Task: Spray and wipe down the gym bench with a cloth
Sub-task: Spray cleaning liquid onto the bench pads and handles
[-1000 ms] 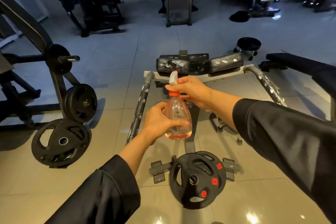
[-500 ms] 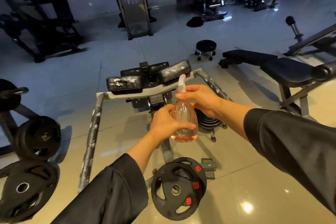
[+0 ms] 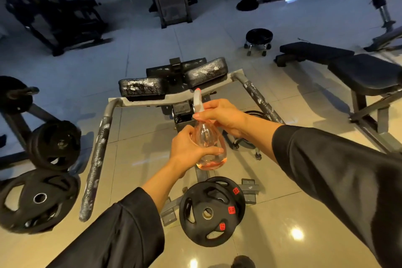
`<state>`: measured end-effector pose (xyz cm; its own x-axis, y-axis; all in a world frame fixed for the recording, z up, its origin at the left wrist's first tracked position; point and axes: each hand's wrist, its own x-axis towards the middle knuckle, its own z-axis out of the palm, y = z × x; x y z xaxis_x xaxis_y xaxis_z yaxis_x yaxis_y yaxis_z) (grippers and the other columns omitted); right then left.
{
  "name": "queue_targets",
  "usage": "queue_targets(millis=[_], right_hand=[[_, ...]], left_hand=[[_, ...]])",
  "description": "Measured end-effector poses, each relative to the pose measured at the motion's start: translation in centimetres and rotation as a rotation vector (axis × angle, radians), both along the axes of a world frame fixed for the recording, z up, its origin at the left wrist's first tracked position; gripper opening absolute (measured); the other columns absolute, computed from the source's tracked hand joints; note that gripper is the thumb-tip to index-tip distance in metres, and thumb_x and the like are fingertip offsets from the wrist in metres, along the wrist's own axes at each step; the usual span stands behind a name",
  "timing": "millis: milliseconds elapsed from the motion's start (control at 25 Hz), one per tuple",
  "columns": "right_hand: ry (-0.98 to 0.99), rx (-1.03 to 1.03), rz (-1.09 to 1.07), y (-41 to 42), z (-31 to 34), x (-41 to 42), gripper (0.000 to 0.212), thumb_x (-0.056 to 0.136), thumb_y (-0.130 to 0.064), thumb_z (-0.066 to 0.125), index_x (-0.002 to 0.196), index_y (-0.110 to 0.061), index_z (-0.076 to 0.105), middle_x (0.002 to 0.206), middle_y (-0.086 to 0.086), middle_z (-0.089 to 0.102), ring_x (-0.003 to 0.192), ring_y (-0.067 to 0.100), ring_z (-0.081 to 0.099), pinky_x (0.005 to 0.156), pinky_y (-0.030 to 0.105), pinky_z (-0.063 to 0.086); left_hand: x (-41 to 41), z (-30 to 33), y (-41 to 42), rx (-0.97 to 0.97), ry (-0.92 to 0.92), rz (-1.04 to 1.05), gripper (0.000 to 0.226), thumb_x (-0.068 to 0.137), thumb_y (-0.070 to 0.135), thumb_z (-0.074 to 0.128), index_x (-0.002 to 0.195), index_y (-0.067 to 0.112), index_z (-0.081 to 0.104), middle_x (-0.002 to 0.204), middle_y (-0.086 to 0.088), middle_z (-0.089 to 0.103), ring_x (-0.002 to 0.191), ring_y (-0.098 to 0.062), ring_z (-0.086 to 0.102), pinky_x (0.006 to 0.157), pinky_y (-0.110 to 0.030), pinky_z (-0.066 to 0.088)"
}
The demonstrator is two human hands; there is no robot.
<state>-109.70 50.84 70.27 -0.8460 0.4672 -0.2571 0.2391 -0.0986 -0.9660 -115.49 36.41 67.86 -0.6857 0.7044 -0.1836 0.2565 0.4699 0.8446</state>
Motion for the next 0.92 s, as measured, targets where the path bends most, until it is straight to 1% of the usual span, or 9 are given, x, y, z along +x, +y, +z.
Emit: queue_targets(millis=[120, 240, 400, 520, 600, 680, 760, 800, 920], right_hand=[[0.037, 0.001, 0.001, 0.2, 0.1, -0.4, 0.028, 0.078, -0.008, 0.077, 0.103, 0.002, 0.068, 0.094, 0.022, 0.068, 0.085, 0.026, 0.065, 0.086, 0.035, 0.054], [0.044, 0.017, -0.015, 1.0, 0.4, -0.2, 0.029, 0.076, -0.011, 0.079, 0.102, 0.0, 0.07, 0.097, 0.02, 0.071, 0.086, 0.026, 0.068, 0.087, 0.038, 0.056], [0.079, 0.003, -0.05, 2.3, 1.0, 1.6, 0.028, 0.079, -0.013, 0.077, 0.103, -0.003, 0.069, 0.09, 0.009, 0.071, 0.085, 0.018, 0.068, 0.077, 0.026, 0.054], [0.086, 0.048, -0.079, 3.6, 1.2, 3.1, 0.024, 0.079, -0.014, 0.077, 0.099, -0.002, 0.07, 0.088, 0.01, 0.071, 0.081, 0.018, 0.068, 0.076, 0.027, 0.054], [0.082, 0.02, -0.069, 3.4, 1.3, 3.4, 0.029, 0.078, -0.012, 0.077, 0.104, -0.001, 0.068, 0.094, 0.013, 0.07, 0.084, 0.019, 0.068, 0.078, 0.029, 0.056], [0.11, -0.027, -0.052, 2.4, 1.5, 2.7, 0.026, 0.077, -0.008, 0.077, 0.101, -0.007, 0.067, 0.098, 0.011, 0.07, 0.085, 0.018, 0.068, 0.079, 0.027, 0.057], [0.16, -0.048, -0.041, 0.6, 1.9, 1.2, 0.024, 0.076, -0.006, 0.078, 0.094, -0.015, 0.065, 0.094, 0.006, 0.069, 0.083, 0.013, 0.068, 0.073, 0.021, 0.057], [0.175, -0.045, -0.04, -0.3, 2.2, 0.2, 0.027, 0.074, -0.006, 0.079, 0.095, -0.015, 0.064, 0.095, 0.004, 0.069, 0.083, 0.012, 0.067, 0.071, 0.02, 0.056], [0.189, -0.017, -0.02, -4.5, 3.0, -4.0, 0.049, 0.07, -0.013, 0.084, 0.113, -0.007, 0.061, 0.103, 0.005, 0.068, 0.089, 0.011, 0.066, 0.072, 0.019, 0.053]], left_hand=[[-0.3, 0.2, 0.2, -0.007, 0.033, 0.015, 0.066, 0.046, 0.036, 0.094, 0.098, 0.024, 0.056, 0.093, 0.009, 0.065, 0.088, -0.009, 0.062, 0.083, -0.037, 0.055], [-0.2, 0.6, 0.9, -0.004, 0.029, 0.011, 0.067, 0.047, 0.036, 0.094, 0.101, 0.023, 0.057, 0.096, 0.008, 0.065, 0.09, -0.011, 0.063, 0.084, -0.038, 0.055], [0.5, 1.3, 2.7, -0.006, 0.031, -0.047, 0.065, 0.048, 0.038, 0.093, 0.1, 0.023, 0.058, 0.096, 0.007, 0.065, 0.091, -0.012, 0.063, 0.085, -0.041, 0.055], [1.4, 1.6, 3.8, -0.009, 0.038, -0.088, 0.067, 0.048, 0.039, 0.093, 0.103, 0.023, 0.058, 0.098, 0.008, 0.064, 0.094, -0.012, 0.062, 0.086, -0.04, 0.055], [1.8, 1.6, 3.6, -0.005, 0.029, -0.087, 0.067, 0.048, 0.039, 0.094, 0.102, 0.023, 0.057, 0.097, 0.008, 0.064, 0.092, -0.012, 0.061, 0.085, -0.038, 0.055], [1.6, 1.6, 2.6, 0.005, 0.02, -0.05, 0.064, 0.048, 0.037, 0.094, 0.099, 0.024, 0.058, 0.094, 0.007, 0.064, 0.088, -0.012, 0.062, 0.081, -0.036, 0.055], [0.6, 2.0, 0.8, 0.015, 0.018, 0.01, 0.062, 0.048, 0.033, 0.095, 0.098, 0.023, 0.059, 0.092, 0.006, 0.066, 0.087, -0.013, 0.063, 0.081, -0.038, 0.055], [-0.2, 2.4, -0.2, 0.016, 0.02, 0.036, 0.062, 0.048, 0.031, 0.095, 0.098, 0.022, 0.059, 0.093, 0.005, 0.067, 0.088, -0.014, 0.064, 0.082, -0.039, 0.056], [-3.3, 3.9, -4.9, 0.025, 0.041, 0.118, 0.065, 0.049, 0.027, 0.095, 0.104, 0.021, 0.061, 0.096, 0.005, 0.068, 0.089, -0.012, 0.065, 0.083, -0.038, 0.057]])
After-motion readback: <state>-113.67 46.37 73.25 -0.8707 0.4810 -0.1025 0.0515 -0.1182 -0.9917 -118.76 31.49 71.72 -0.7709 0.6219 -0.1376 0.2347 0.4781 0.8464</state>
